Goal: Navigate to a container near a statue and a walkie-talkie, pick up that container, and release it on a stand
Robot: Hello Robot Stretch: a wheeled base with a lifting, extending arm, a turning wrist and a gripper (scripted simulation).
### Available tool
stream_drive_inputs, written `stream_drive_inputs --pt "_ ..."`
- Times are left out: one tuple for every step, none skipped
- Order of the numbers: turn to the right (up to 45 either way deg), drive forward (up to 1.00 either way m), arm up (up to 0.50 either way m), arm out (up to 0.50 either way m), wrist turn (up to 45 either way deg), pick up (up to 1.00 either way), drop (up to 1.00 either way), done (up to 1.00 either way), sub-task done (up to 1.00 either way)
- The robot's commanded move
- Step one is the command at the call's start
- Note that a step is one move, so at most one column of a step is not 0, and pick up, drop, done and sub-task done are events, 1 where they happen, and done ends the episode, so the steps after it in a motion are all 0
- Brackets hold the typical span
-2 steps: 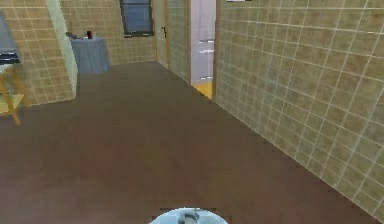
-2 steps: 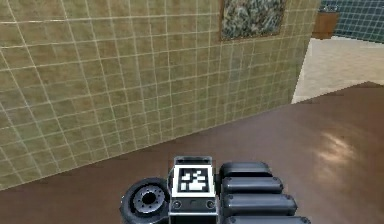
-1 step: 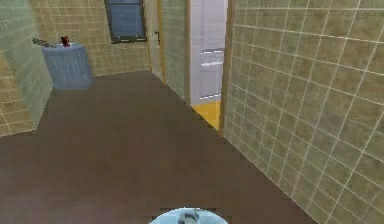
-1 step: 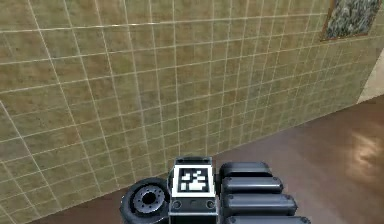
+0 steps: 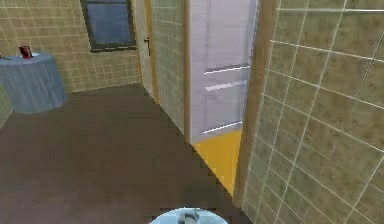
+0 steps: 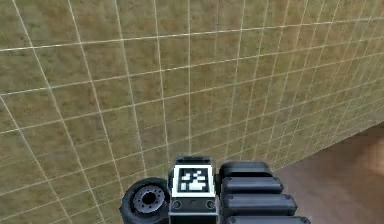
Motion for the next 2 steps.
stream_drive_inputs --pt "0.0 1.00 0.00 0.00 0.0 0.00 0.00 0.00 0.00" --pt "0.0 0.10 0.00 0.00 0.0 0.00 0.00 0.00 0.00"
